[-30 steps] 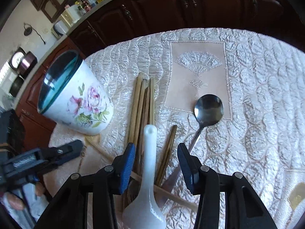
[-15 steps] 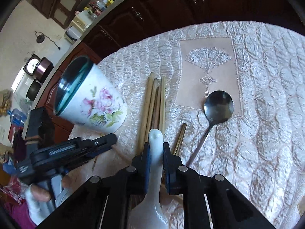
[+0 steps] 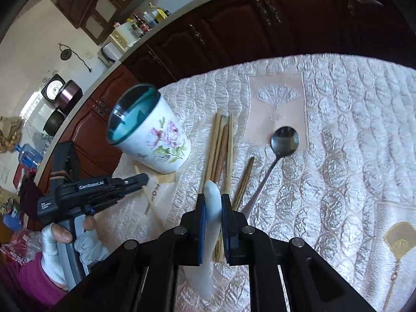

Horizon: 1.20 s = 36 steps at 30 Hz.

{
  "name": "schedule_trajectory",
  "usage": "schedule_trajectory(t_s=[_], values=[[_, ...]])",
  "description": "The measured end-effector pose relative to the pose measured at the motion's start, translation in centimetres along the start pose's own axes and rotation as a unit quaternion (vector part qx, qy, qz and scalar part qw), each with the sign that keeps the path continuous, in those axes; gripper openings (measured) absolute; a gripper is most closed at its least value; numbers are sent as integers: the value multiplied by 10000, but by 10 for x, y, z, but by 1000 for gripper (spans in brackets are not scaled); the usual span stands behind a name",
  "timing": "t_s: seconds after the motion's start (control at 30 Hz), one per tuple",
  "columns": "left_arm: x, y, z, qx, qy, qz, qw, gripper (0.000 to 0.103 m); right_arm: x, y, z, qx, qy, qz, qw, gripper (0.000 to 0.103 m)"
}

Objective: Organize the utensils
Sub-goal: 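Grasp the white ceramic spoon with the right gripper while the left gripper grasps a chopstick, then lift the spoon and chopstick and lower both into the floral cup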

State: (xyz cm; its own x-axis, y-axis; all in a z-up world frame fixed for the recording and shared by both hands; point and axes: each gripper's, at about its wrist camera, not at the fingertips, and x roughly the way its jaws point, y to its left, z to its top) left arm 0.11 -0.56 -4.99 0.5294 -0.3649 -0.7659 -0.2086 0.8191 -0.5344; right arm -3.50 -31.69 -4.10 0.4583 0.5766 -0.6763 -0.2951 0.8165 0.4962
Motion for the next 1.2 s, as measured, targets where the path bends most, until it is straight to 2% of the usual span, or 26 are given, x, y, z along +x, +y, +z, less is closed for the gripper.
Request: schedule_trajectory(t_s=[0.13, 0.4, 0.6, 0.77, 0.83, 1.0, 1.2], values=[[-31, -7, 2, 368, -464, 215, 9980, 5, -11, 12, 4, -166, -82, 62, 9998, 7], [-87, -29, 18, 843, -1086, 65, 9905, 4, -23, 40, 21, -375, -312, 169, 9987, 7], [-138, -52, 47, 1118, -1571, -139, 9811, 4, -38, 67, 56, -593, -717, 249, 9954, 7], [-166, -68, 74, 1274, -1739, -285, 9761, 4, -45, 89, 92, -794, -1027, 278, 9911, 7], [-174, -72, 81, 1369, -1822, -251, 9734, 4, -44, 96, 106, -836, -1150, 219, 9896, 7], [-177, -84, 99, 1651, -2051, 111, 9647, 4, -26, 113, 135, -1002, -1306, 11, 9864, 7], [-165, -83, 118, 1655, -2131, 308, 9624, 4, 17, 131, 156, -1355, -1139, -314, 9837, 7]])
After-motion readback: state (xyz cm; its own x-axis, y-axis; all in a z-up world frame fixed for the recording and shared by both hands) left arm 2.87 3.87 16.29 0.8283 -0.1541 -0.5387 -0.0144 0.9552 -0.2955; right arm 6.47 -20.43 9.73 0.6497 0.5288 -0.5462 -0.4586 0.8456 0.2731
